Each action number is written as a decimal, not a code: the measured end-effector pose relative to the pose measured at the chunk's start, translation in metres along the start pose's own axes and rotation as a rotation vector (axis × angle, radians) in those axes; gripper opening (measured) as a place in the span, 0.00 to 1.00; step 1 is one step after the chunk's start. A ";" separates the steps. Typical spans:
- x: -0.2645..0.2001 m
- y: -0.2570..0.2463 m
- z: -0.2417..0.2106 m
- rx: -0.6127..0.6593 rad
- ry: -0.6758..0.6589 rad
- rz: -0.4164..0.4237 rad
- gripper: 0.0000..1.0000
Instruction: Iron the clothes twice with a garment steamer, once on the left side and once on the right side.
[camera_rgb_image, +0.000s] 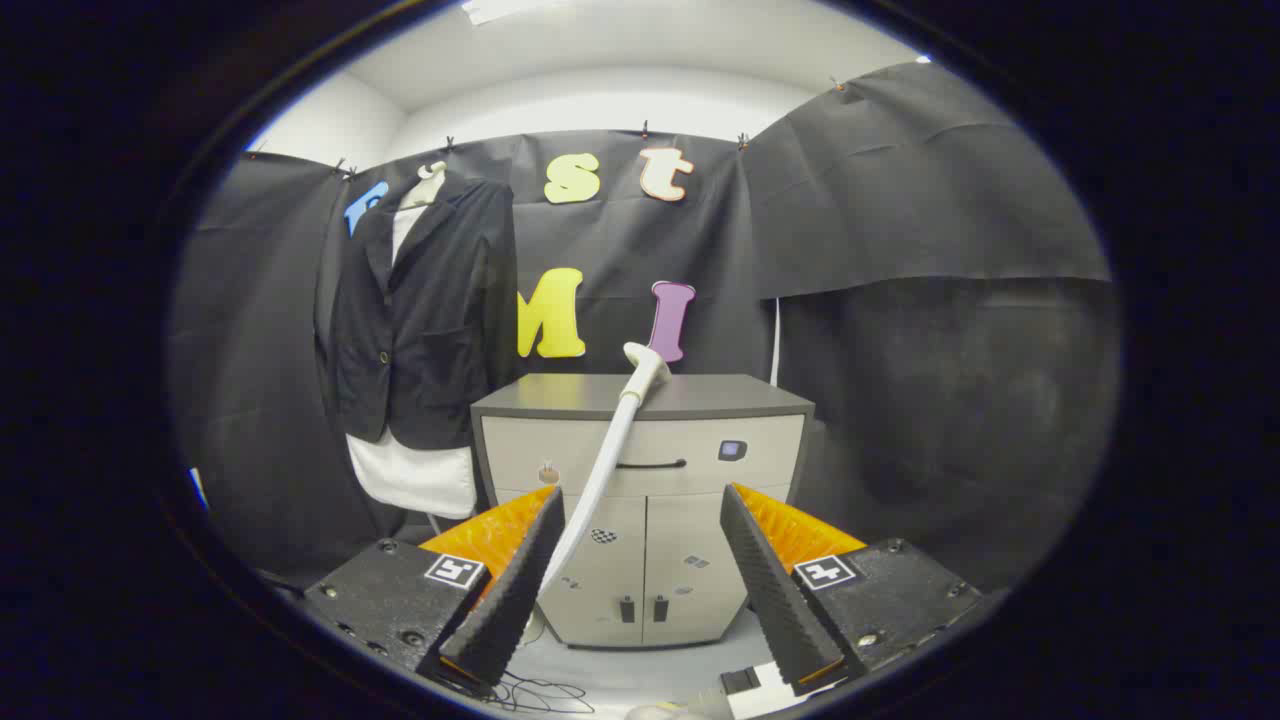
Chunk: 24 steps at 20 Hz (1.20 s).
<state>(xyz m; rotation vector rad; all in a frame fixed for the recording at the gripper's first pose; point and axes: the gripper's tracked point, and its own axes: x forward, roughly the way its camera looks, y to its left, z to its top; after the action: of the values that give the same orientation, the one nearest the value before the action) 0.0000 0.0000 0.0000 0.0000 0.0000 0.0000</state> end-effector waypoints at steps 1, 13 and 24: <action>0.001 0.002 0.000 0.003 0.000 0.000 0.98; 0.007 0.023 0.020 -0.001 -0.020 -0.044 0.98; 0.074 0.002 0.138 0.050 -0.098 -0.076 0.98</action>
<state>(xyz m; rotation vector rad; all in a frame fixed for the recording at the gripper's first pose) 0.0743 0.0018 0.1383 0.0500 -0.0979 -0.0765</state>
